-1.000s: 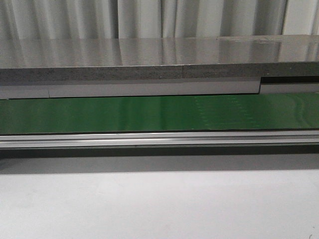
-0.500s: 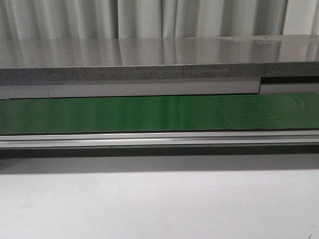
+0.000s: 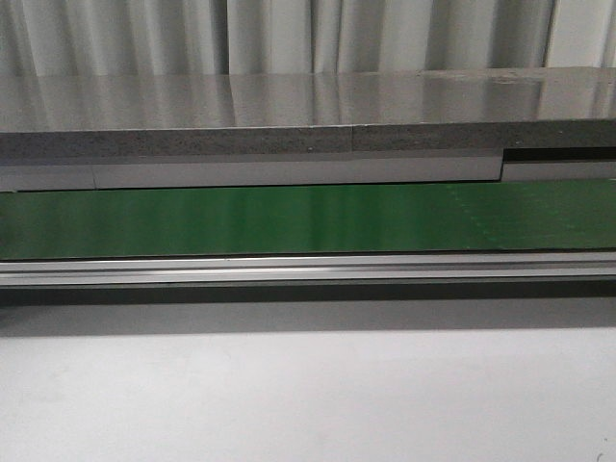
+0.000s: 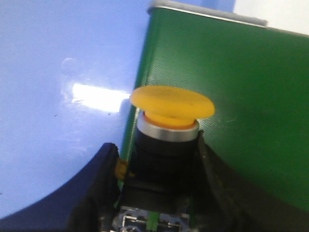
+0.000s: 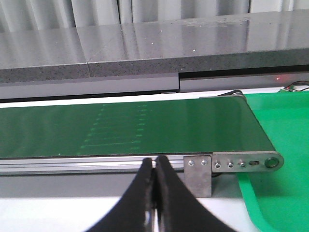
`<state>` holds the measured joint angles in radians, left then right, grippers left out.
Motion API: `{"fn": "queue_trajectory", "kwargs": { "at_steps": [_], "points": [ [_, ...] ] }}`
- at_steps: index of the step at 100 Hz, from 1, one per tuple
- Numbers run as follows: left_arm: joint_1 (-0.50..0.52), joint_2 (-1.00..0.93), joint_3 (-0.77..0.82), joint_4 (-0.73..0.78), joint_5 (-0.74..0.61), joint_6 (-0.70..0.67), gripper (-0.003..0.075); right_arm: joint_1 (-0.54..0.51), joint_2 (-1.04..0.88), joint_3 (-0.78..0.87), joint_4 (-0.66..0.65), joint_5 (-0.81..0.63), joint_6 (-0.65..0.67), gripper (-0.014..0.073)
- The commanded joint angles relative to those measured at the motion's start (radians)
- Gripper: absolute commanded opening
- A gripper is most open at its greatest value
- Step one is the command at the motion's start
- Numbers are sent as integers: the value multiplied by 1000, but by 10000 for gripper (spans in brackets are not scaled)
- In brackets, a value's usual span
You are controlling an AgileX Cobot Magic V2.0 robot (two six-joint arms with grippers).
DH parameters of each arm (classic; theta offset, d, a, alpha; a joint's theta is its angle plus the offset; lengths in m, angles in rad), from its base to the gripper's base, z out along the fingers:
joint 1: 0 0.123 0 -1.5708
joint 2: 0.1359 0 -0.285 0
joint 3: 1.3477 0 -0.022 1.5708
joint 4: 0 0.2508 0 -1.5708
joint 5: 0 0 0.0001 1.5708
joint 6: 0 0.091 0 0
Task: Move button from left to right
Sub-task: 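Lift the button with the left gripper and carry it over the conveyor belt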
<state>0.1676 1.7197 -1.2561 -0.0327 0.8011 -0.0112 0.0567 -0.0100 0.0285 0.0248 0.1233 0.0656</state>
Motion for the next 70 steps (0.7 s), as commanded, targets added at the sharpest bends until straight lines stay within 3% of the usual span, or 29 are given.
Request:
{"fn": "queue_trajectory", "kwargs": {
  "at_steps": [1, 14, 25, 35, 47, 54, 70],
  "points": [
    [-23, -24, -30, -10, -24, 5, 20, 2, -19, -16, -6, -83, -3, -67],
    [-31, -1, -30, -14, -6, 5, 42, 2, -19, -16, -6, -83, -3, -67],
    [-31, 3, -30, -14, 2, 11, 126, 2, -19, -16, -6, -83, -3, -67],
    [-31, 3, -30, -15, 2, 11, 286, 2, -19, -16, -6, -83, -3, -67],
    [-31, 3, -30, -34, 1, 23, 561, 2, -19, -16, -6, -83, -3, -67],
    [-31, 3, -30, -63, 1, 49, 659, 2, -19, -16, -6, -83, -3, -67],
    [-31, -27, -30, -153, 1, 121, 671, 2, -19, -16, -6, -83, -3, -67]
  ]
}}
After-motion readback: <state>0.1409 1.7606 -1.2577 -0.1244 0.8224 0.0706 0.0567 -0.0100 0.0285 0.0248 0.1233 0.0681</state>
